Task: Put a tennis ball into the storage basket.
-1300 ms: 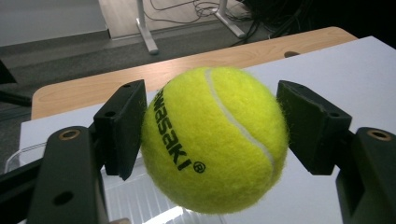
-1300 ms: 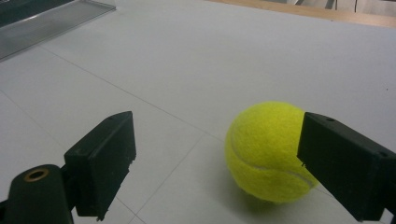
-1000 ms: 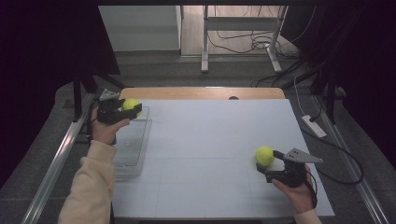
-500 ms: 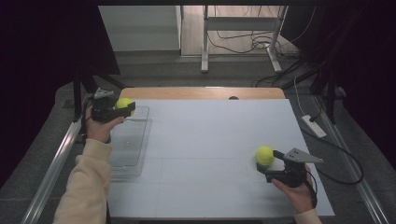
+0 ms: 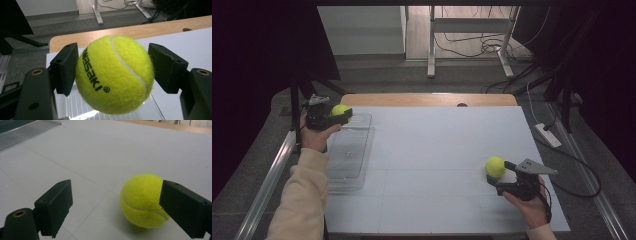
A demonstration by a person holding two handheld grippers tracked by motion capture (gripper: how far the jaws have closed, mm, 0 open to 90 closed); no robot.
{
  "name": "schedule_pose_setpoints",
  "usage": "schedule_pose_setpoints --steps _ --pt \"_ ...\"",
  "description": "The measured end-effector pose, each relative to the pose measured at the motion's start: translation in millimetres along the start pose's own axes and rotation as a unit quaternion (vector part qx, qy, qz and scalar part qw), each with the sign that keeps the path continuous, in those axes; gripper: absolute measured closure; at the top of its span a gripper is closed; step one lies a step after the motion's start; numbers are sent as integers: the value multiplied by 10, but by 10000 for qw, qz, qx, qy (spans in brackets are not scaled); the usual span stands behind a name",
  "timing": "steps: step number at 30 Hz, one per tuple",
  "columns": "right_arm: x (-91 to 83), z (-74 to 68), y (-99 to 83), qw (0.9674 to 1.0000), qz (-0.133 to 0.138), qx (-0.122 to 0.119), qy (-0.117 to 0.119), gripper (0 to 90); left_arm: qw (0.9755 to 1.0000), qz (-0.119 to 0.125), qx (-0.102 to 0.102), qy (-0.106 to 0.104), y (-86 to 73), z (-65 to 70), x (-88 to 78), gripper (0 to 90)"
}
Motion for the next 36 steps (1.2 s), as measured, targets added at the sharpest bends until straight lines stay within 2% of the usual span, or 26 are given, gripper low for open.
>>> schedule_pose_setpoints --steps 14,29,36 --pt "6 3 -1 10000 -9 1 -11 114 9992 -171 -133 332 -74 -256 78 286" --pt "7 9 -7 10000 -17 9 -11 114 9982 -417 -44 426 -50 -275 243 286" --pt "4 11 -9 10000 -12 15 -14 114 9968 -645 -14 472 -115 -294 355 285"
Point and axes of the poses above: each handheld gripper's, and its own axes: x roughly forward along the jaws, y roughly out of its top, z roughly to its right, the point moved 7 cm from there along x, roughly forward along the jaws, and after that the axes turned 2 degrees about -x, right-handed, at the moved point
